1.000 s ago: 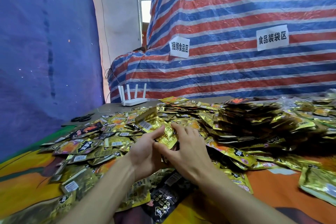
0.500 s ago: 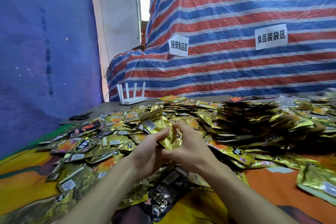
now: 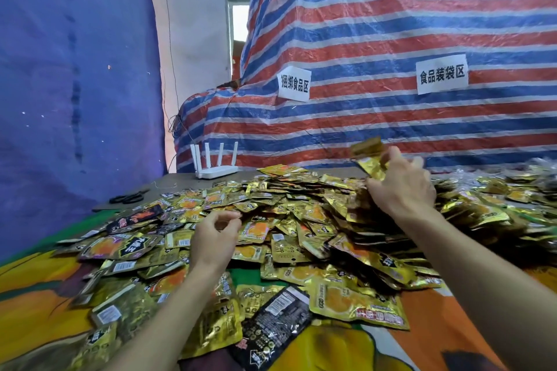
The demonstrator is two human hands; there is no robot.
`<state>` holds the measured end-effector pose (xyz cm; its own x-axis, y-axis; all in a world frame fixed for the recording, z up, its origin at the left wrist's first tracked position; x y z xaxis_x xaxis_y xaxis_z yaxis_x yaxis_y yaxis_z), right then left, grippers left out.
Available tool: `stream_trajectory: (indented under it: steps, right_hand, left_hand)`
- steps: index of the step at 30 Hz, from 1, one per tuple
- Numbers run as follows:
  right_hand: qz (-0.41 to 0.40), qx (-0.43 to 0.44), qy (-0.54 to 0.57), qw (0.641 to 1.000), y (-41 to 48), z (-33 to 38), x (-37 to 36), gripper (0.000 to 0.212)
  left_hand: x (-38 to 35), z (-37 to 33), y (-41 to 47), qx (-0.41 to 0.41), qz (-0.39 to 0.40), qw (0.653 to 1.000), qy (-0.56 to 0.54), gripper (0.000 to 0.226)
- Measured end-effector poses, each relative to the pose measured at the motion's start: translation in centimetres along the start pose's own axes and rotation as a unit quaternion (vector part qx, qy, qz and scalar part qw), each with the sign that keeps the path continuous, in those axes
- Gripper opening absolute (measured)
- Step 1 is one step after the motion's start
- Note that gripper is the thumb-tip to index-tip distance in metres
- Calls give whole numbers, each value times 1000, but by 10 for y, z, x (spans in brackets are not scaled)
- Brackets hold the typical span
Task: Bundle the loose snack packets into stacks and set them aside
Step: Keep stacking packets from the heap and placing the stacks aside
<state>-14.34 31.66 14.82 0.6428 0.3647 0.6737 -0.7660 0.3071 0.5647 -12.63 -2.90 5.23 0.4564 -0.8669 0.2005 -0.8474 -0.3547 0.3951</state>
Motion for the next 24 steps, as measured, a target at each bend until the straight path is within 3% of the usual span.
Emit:
stream_trajectory:
  steps: [4,7,16,20,24]
  right_hand:
    - [22,-25,-102,994,4,-33,-19,36]
    - [6,-11,-119,993,2,-35,-24,38]
    - [16,18,-80,996,0,-26,-26,49]
    - [-43,55,21,997,9,-16,-11,46]
    - [-78,71,47,993,37,-4,4,36]
  left_hand:
    - [0,4,4,-16,-6,998,66,13]
    - [1,8,6,-16,-8,995,99,14]
    - [2,15,8,6,-8,992,127,16]
    - [0,15,8,8,-2,990,138,16]
    - [-3,14,9,1,2,987,161,15]
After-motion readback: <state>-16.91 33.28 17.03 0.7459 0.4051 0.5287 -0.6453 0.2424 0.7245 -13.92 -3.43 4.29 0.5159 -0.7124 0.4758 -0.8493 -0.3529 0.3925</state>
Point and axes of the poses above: each hand's wrist, its own y-axis towards the middle knuckle, its own x-axis out of the back of the hand, z = x × y, the point moved 8 cm from there along y, towards the middle knuckle, and after that the axes turned 5 degrees about z, right-handed, at the moved point
